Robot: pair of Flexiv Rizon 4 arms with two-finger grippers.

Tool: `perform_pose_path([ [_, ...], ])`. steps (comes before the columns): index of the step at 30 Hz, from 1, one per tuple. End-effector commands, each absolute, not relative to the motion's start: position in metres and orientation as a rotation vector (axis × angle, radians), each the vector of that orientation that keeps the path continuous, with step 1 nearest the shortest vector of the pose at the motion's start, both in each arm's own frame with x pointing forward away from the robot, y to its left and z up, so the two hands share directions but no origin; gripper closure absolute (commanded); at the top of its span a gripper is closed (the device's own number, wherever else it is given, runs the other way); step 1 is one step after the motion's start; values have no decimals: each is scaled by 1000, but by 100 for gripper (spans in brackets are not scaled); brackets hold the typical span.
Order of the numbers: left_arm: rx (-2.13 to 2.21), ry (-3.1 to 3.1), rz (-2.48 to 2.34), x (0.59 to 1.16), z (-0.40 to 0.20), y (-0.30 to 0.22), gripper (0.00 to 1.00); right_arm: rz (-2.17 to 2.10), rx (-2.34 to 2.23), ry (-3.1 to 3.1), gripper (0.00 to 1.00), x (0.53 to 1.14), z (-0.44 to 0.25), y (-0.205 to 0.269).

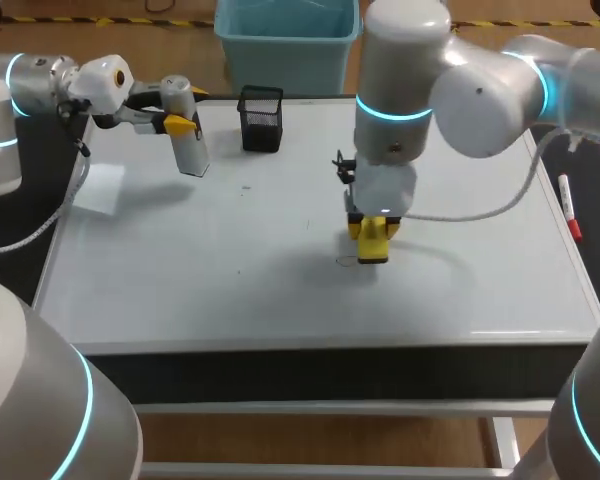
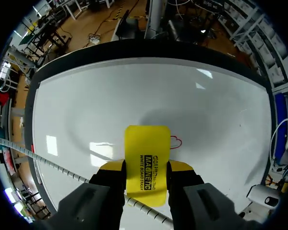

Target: Pick up the inspection probe, press it on each red-marked spot on the whiteboard one by one, put down the probe, pick up the eraser, and wipe off all the red marks.

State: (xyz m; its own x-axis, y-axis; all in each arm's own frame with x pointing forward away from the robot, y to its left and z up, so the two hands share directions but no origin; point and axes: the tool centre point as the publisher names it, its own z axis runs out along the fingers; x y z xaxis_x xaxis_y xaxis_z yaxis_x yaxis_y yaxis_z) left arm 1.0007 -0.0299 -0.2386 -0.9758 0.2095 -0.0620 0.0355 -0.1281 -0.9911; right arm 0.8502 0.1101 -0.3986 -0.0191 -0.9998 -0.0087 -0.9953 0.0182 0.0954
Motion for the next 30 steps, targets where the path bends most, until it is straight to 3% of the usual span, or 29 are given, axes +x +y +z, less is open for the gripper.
perform_pose_path([
  [1, -286, -1989, 2256, 1002, -238, -29, 100, -94, 2139, -2167, 100, 854, -405, 130],
  [30, -286, -1989, 2256, 1002, -238, -29, 100, -114, 2319, -2121, 100, 834, -423, 154],
])
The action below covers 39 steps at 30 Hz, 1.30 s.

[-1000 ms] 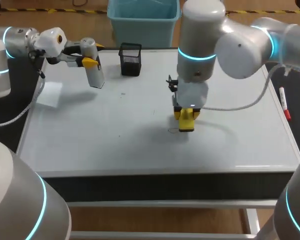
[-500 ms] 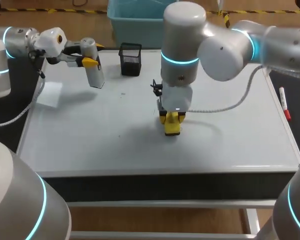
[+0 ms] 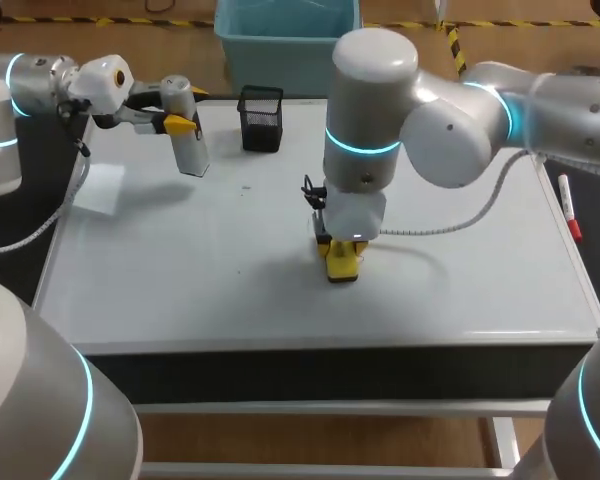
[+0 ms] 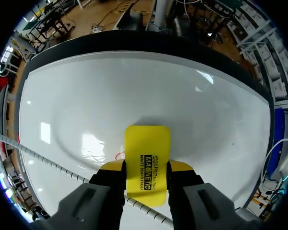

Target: Pick up the inspection probe, press it on each red-marked spot on the whiteboard one by one, put down the probe, pick up the eraser, and wipe off all the red marks.

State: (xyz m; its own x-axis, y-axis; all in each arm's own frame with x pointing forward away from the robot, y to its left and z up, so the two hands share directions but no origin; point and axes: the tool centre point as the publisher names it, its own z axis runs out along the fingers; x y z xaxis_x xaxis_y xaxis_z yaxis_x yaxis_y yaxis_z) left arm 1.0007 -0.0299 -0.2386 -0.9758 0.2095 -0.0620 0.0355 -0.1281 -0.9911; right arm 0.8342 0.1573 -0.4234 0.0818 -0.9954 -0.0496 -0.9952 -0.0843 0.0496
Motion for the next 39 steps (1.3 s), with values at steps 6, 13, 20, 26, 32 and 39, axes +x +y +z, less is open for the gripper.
perform_pose_path([
  [6, -286, -1989, 2256, 1002, -238, -29, 100, -126, 2322, -2121, 100, 835, -425, 149],
  [13, -286, -1989, 2256, 1002, -238, -29, 100, -125, 2285, -2168, 100, 840, -426, 131],
  [20, -286, -1989, 2256, 1002, -238, -29, 100, -116, 2233, -2222, 100, 845, -427, 109],
  [26, -286, -1989, 2256, 1002, -238, -29, 100, -101, 2206, -2250, 100, 850, -426, 94],
  [32, -286, -1989, 2256, 1002, -238, -29, 100, -90, 2197, -2258, 100, 853, -424, 88],
  [39, -286, -1989, 2256, 1002, -238, -29, 100, -133, 2172, -2242, 100, 860, -412, 78],
])
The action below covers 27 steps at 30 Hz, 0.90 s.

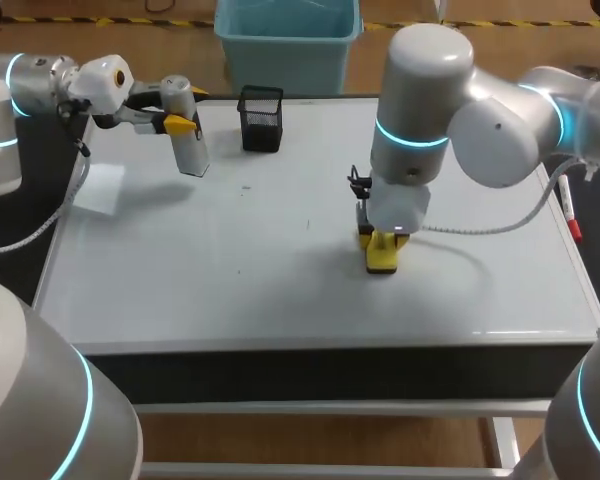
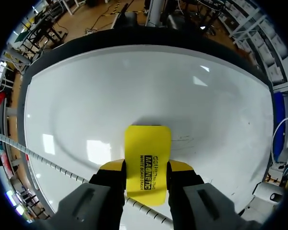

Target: Pick up the inspection probe, press it on each red-marked spot on the whiteboard one by one, put down the probe, pick up the eraser, and wipe off all the red marks.

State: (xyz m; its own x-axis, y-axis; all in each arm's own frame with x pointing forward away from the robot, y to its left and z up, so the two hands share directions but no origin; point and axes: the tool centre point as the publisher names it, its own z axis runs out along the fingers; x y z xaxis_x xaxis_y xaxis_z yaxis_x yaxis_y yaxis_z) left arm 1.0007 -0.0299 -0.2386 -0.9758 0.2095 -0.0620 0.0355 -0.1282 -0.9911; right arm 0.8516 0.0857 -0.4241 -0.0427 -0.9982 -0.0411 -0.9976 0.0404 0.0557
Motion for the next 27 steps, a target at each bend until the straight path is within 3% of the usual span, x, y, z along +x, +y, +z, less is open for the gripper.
perform_pose_path([
  [1, -286, -1989, 2256, 1002, -238, -29, 100, -132, 2174, -2239, 100, 862, -408, 75],
  [14, -286, -1989, 2256, 1002, -238, -29, 100, 1, 2192, -2249, 100, 889, -362, 30],
  [27, -286, -1989, 2256, 1002, -238, -29, 100, 1, 2192, -2249, 100, 889, -362, 30],
])
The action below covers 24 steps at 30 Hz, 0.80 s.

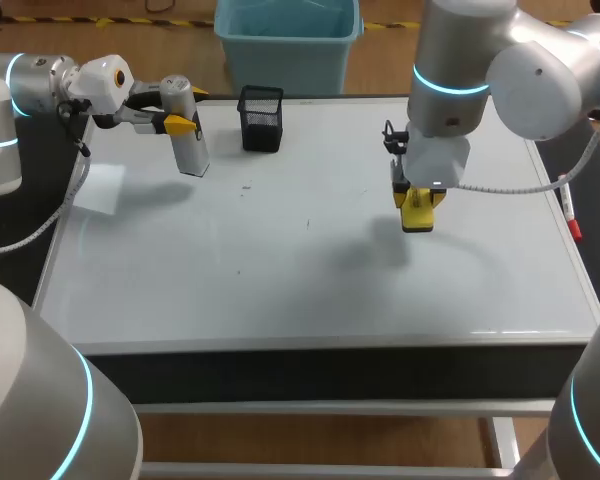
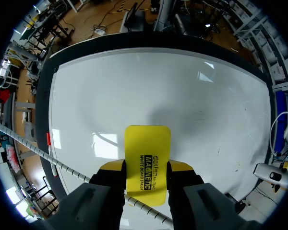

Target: Pick up the inspection probe, press it on each red-marked spot on the whiteboard one by one, put down the probe, pick up the eraser, and wipe off all the red marks.

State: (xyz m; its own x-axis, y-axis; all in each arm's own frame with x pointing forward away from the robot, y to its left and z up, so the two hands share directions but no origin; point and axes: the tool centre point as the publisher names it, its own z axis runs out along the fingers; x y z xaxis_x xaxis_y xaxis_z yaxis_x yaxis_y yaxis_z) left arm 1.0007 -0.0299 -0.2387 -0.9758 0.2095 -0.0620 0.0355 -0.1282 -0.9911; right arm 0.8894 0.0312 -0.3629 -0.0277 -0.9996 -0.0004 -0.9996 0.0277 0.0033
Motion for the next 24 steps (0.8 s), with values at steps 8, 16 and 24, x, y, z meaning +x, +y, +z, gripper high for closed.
perform_pose_path([
  [8, -286, -1989, 2256, 1002, -238, -29, 100, 15, 2237, -2224, 100, 903, -362, 35],
  [16, -286, -1989, 2256, 1002, -238, -29, 100, 78, 2287, -2199, 100, 974, -355, 33],
  [24, -286, -1989, 2256, 1002, -238, -29, 100, 35, 2279, -2132, 100, 1053, -363, 42],
])
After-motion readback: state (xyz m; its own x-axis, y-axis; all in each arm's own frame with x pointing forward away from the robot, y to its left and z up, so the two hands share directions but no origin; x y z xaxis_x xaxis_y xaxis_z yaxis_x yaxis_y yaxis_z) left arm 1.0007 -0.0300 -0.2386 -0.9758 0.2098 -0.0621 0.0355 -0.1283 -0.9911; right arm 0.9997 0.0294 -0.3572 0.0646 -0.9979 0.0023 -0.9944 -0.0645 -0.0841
